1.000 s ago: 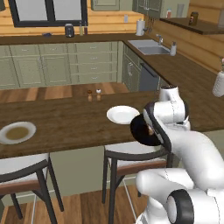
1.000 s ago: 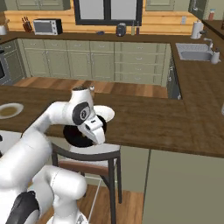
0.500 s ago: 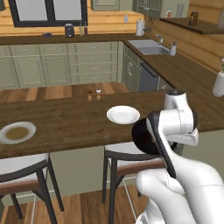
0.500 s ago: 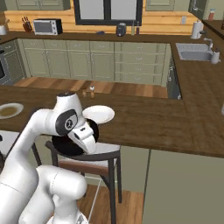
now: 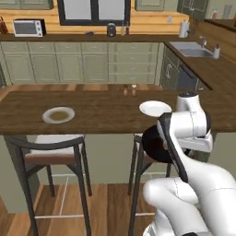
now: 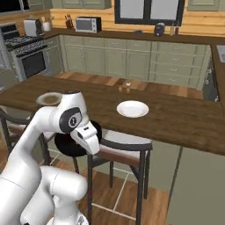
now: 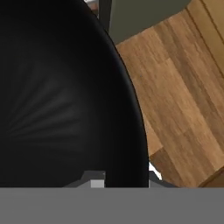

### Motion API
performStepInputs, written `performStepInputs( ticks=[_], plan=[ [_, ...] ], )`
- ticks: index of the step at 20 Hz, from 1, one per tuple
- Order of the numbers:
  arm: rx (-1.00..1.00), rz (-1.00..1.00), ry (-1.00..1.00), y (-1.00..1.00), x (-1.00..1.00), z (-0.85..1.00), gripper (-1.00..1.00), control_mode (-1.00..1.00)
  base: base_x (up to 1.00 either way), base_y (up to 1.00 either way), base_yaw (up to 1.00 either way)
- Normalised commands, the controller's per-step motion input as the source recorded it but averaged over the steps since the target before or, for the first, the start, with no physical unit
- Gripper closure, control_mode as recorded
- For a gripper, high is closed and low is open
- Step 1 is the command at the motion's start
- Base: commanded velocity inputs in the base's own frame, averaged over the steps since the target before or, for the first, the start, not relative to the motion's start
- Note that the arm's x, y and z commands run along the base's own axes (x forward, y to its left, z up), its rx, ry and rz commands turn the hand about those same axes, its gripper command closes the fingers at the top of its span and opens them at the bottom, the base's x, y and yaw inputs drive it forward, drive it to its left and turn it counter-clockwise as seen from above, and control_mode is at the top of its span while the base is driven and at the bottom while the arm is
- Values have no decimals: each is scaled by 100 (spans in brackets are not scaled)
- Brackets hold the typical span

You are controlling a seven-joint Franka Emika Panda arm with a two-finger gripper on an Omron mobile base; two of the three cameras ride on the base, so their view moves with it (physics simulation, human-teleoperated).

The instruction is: Pick the chicken drumstick and avocado from their plates and place them in the bowl. Then put the bowl in the fridge.

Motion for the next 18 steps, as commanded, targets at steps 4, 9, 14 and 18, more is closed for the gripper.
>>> performStepInputs(
  ticks=[4,9,14,18],
  plan=[
    [0,0,0,0,0,0,100,100,-34,98,66],
    [0,0,0,0,0,0,100,100,-4,100,65],
    [0,0,0,0,0,0,100,100,5,100,32],
    [0,0,0,0,0,0,100,100,66,100,3]
  ],
)
